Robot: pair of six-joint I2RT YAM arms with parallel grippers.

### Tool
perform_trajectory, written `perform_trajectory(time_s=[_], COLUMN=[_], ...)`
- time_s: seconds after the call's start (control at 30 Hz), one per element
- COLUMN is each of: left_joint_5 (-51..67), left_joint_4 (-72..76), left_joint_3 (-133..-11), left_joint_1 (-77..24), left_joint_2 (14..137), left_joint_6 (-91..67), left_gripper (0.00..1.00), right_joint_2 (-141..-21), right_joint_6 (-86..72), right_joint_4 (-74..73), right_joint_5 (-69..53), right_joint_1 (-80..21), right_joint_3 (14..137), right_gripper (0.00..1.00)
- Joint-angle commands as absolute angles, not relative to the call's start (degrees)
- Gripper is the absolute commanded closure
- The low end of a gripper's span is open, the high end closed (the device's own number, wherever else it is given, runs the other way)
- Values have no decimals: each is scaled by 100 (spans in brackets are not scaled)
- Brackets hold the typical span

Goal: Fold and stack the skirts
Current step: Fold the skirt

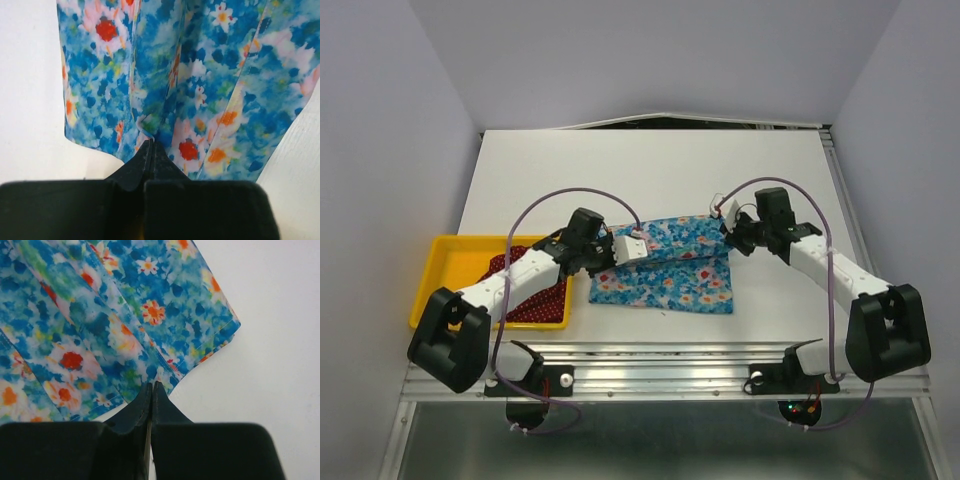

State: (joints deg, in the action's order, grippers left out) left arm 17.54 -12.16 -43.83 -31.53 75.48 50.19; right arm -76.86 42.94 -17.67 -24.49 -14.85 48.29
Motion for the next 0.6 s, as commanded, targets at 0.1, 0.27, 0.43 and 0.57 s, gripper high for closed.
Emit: perform_trajectory(time_s=[0.1, 0.27, 0.43, 0.57], left_joint_5=[1521, 1713, 1977, 2048], left_joint_4=[-1599, -2179, -2654, -2996], left_joint_3=[-4921, -5045, -4817, -4588], left_joint_1=[-3146, -3164, -3260, -3489], left_joint_2=[7339, 7067, 6786, 6715], left_joint_6=[4834, 4992, 5036, 5247], left_gripper=[100, 100, 100, 97], right_joint_2=[-7269, -6699, -6285, -6170], right_joint_6=[3806, 3779, 3885, 4139], right_joint_4=[-2232, -2856, -3242, -3638], right_joint_5=[-2504, -2725, -2821, -3093], right_joint_1=[-1538, -1652, -1898, -2214], right_joint_3=[5247, 5125, 4633, 4282], right_gripper=[99, 99, 99, 99])
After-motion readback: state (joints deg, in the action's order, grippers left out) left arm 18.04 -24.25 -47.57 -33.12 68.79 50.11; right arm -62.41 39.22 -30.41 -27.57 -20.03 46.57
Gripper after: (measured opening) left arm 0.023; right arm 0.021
